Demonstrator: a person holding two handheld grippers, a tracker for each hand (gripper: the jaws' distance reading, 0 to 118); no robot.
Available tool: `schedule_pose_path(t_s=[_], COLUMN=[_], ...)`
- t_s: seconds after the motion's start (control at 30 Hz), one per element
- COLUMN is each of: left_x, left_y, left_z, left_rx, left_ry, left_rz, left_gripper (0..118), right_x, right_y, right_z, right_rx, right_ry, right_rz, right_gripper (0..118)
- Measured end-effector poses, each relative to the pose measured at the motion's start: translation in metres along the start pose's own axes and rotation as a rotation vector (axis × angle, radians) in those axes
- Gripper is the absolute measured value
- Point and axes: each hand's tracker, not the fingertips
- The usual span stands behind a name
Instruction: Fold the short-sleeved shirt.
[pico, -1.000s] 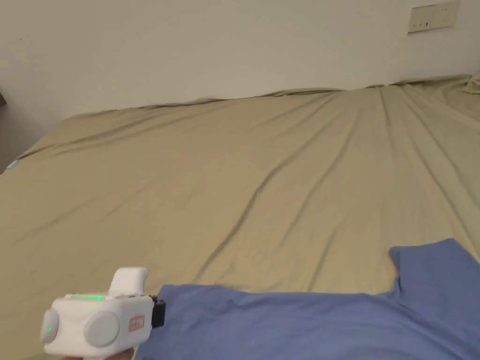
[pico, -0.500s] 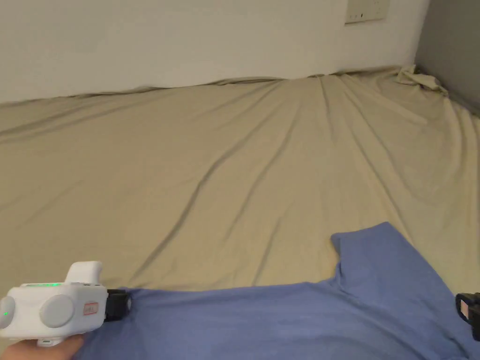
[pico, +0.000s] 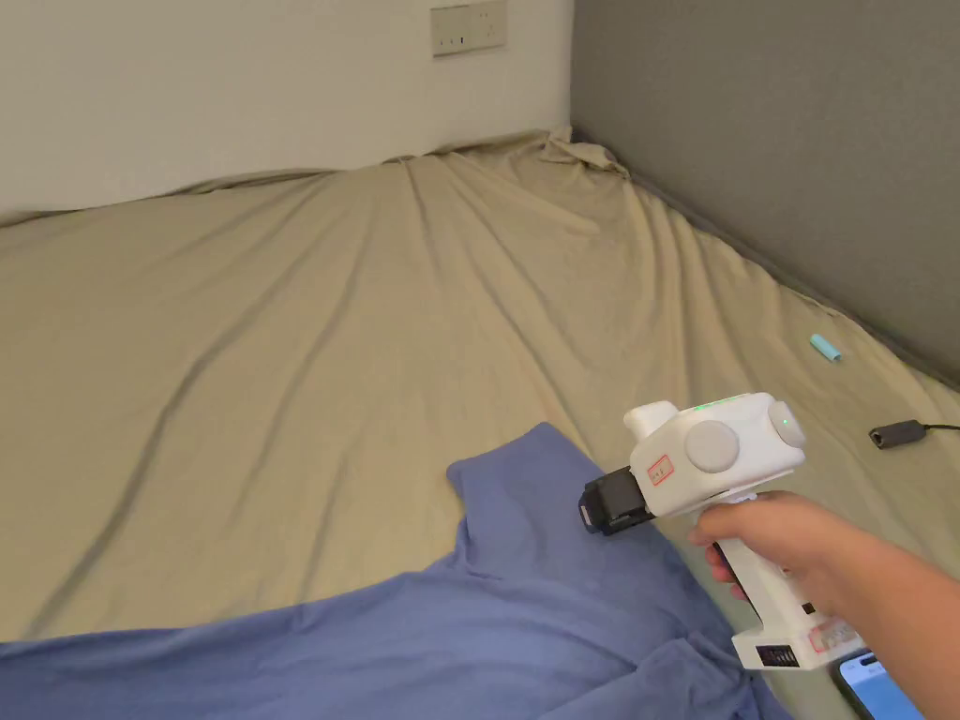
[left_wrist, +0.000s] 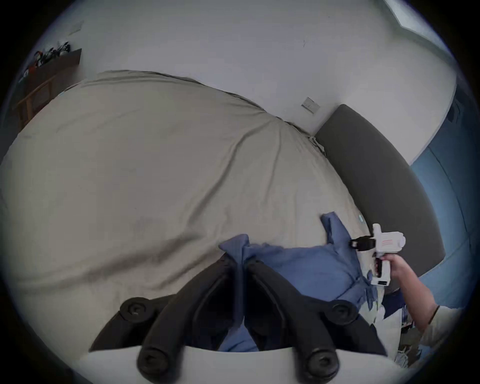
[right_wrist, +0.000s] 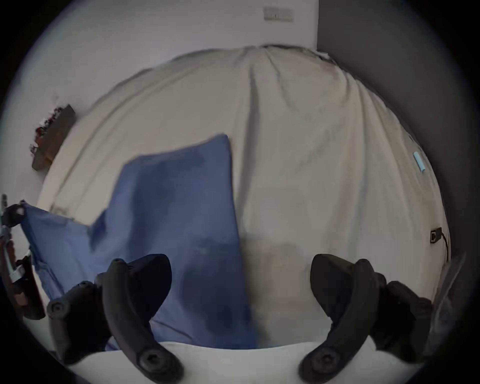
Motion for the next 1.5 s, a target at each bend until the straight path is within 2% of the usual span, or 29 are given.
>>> schedule_pose_path(t_s=[0.1, 0.13, 0.2, 0.23, 0.3, 0.33, 0.37, 0.47, 0.57, 0.7, 0.83, 0.97, 1.03, 1.13, 1.27, 1.33, 1.43, 1.47, 1.5], left_x=[0.001, 0.001, -0.001, -0.001, 0.001, -0.002, 0.000, 0.002, 0.009, 0.003, -0.005, -0.020, -0.033, -0.053, -0.070, -0.075, -0.076, -0.072, -0.067], left_y=[0.001, 0.000, 0.001, 0.000, -0.002, -0.001, -0.001, -0.002, -0.010, -0.032, -0.068, -0.112, -0.133, -0.154, -0.172, -0.174, -0.171, -0.171, -0.170], left_z=[0.003, 0.003, 0.002, 0.002, 0.003, 0.006, 0.009, 0.029, 0.061, 0.103, 0.123, 0.111, 0.098, 0.073, 0.045, 0.039, 0.041, 0.043, 0.046], left_rx=[-0.005, -0.008, -0.012, -0.012, -0.010, -0.009, -0.007, 0.000, -0.002, -0.045, -0.108, -0.219, -0.259, -0.330, -0.388, -0.364, -0.349, -0.339, -0.324], left_ry=[0.014, 0.030, 0.045, 0.045, 0.039, 0.035, 0.027, -0.030, -0.060, -0.117, -0.148, -0.131, -0.132, -0.045, 0.021, 0.023, 0.034, 0.054, 0.088], left_rz=[-0.001, -0.013, -0.012, -0.004, 0.009, 0.013, 0.016, 0.009, -0.038, -0.023, -0.044, -0.034, -0.005, 0.049, 0.005, 0.027, 0.058, 0.040, 0.009], left_gripper=[3, 3, 3, 3, 3, 3, 3, 3, 3, 3, 3, 3, 3, 3, 3, 3, 4, 5, 11], right_x=[-0.014, -0.021, -0.031, -0.035, -0.044, -0.045, -0.045, -0.034, -0.026, -0.008, 0.006, 0.001, -0.003, -0.002, -0.007, -0.015, -0.016, -0.019, -0.021], right_y=[0.005, 0.004, 0.003, 0.004, 0.005, 0.005, 0.005, -0.001, -0.029, -0.085, -0.136, -0.176, -0.191, -0.198, -0.198, -0.195, -0.193, -0.194, -0.195], right_z=[0.003, 0.007, 0.018, 0.022, 0.037, 0.047, 0.058, 0.102, 0.156, 0.206, 0.215, 0.186, 0.171, 0.143, 0.112, 0.108, 0.103, 0.104, 0.107], right_rx=[-0.035, -0.001, 0.027, 0.024, 0.055, 0.081, 0.108, 0.213, 0.293, 0.283, 0.181, -0.011, -0.057, -0.102, -0.162, -0.151, -0.151, -0.144, -0.137], right_ry=[-0.075, -0.119, -0.091, -0.078, -0.068, -0.066, -0.051, 0.124, 0.175, 0.316, 0.325, 0.267, 0.231, 0.180, 0.097, 0.097, 0.039, 0.029, 0.020], right_rz=[0.103, 0.168, 0.192, 0.206, 0.260, 0.258, 0.242, 0.161, 0.146, 0.061, -0.014, -0.002, 0.014, -0.016, 0.062, 0.070, 0.159, 0.165, 0.176], right_gripper=[58, 51, 36, 8, 6, 6, 5, 5, 5, 5, 5, 5, 5, 5, 5, 5, 5, 5, 9])
